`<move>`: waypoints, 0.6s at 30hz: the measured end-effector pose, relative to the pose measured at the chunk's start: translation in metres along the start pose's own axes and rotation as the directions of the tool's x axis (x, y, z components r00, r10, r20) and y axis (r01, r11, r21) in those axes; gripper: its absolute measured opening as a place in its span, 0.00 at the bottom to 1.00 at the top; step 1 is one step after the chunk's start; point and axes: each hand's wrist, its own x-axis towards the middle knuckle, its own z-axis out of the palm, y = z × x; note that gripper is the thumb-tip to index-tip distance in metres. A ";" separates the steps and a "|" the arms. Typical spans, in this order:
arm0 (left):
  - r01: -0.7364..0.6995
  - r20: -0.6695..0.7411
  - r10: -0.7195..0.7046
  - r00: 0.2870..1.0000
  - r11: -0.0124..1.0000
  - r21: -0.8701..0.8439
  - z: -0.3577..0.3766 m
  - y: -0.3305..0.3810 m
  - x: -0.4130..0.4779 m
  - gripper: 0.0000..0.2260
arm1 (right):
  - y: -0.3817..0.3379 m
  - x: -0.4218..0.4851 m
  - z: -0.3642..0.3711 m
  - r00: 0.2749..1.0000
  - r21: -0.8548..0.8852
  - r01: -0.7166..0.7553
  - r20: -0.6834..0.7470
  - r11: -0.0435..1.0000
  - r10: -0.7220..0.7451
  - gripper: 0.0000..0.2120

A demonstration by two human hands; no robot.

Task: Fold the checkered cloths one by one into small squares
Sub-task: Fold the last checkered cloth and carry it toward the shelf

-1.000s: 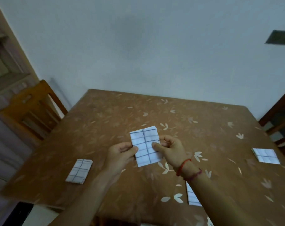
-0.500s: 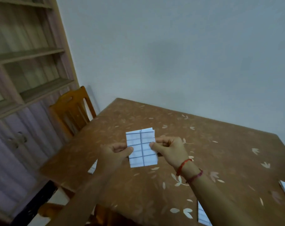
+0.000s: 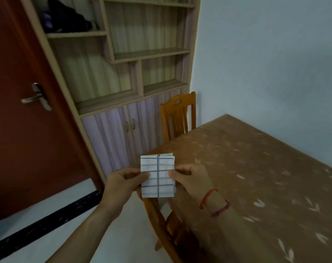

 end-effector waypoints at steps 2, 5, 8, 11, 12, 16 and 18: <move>0.002 -0.041 -0.003 0.999 1.000 -0.018 -0.025 -0.001 -0.001 0.06 | -0.002 0.009 0.026 0.999 0.001 0.005 0.044 1.000 -0.005 0.02; 0.018 -0.080 -0.022 0.997 0.998 -0.055 -0.057 -0.004 0.005 0.06 | -0.005 0.025 0.058 0.995 -0.029 0.029 0.097 0.999 -0.026 0.02; 0.024 -0.112 -0.031 0.993 0.998 -0.066 -0.083 -0.011 0.017 0.05 | -0.008 0.042 0.086 0.991 -0.006 0.010 0.130 1.000 -0.009 0.07; 0.023 -0.124 -0.029 0.992 0.998 -0.050 -0.108 -0.015 0.037 0.05 | -0.009 0.064 0.114 0.989 -0.019 0.002 0.145 1.000 0.001 0.06; 0.025 -0.125 -0.031 0.992 0.998 -0.055 -0.118 -0.016 0.047 0.04 | -0.009 0.073 0.124 0.989 -0.024 -0.004 0.145 1.000 0.007 0.05; 0.052 -0.119 -0.058 0.991 0.997 -0.052 -0.163 -0.016 0.093 0.02 | -0.015 0.112 0.167 0.990 -0.027 -0.050 0.133 0.998 0.053 0.02; 0.065 -0.107 -0.069 0.992 0.997 -0.034 -0.186 -0.013 0.118 0.03 | -0.021 0.133 0.189 0.988 -0.019 -0.066 0.139 0.998 0.068 0.03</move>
